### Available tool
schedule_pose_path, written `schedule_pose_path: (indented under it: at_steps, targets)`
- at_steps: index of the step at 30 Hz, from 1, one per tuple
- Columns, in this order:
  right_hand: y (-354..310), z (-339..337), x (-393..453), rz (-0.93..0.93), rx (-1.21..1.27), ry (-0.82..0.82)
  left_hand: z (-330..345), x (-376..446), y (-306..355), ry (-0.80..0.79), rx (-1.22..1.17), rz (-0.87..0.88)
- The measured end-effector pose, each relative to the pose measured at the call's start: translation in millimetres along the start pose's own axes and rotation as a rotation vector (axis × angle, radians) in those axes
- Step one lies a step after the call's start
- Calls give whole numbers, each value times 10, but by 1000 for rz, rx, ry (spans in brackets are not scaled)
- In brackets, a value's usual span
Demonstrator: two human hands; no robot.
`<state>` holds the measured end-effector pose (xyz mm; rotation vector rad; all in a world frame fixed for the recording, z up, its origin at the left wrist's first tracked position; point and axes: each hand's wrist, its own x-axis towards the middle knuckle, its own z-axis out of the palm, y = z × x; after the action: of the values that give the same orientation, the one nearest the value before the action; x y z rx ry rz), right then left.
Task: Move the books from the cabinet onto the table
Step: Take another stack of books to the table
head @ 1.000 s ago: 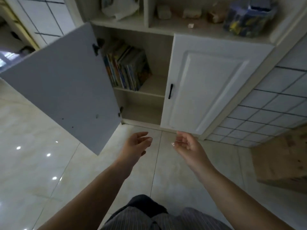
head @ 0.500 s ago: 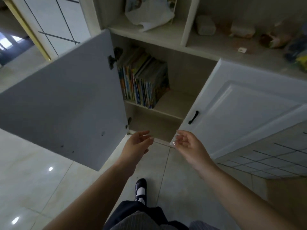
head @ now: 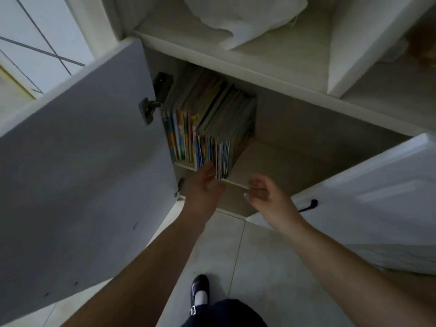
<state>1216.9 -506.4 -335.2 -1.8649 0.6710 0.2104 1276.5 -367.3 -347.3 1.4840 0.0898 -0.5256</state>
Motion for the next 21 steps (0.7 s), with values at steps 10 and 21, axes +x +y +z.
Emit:
schedule_pose_path:
  at_steps: [10, 21]
  targets:
    - [-280, 68, 961, 4, 205, -121, 21, 899, -168, 30, 214, 265]
    - [-179, 172, 1176, -46, 124, -144, 122, 927, -368, 117, 192, 356]
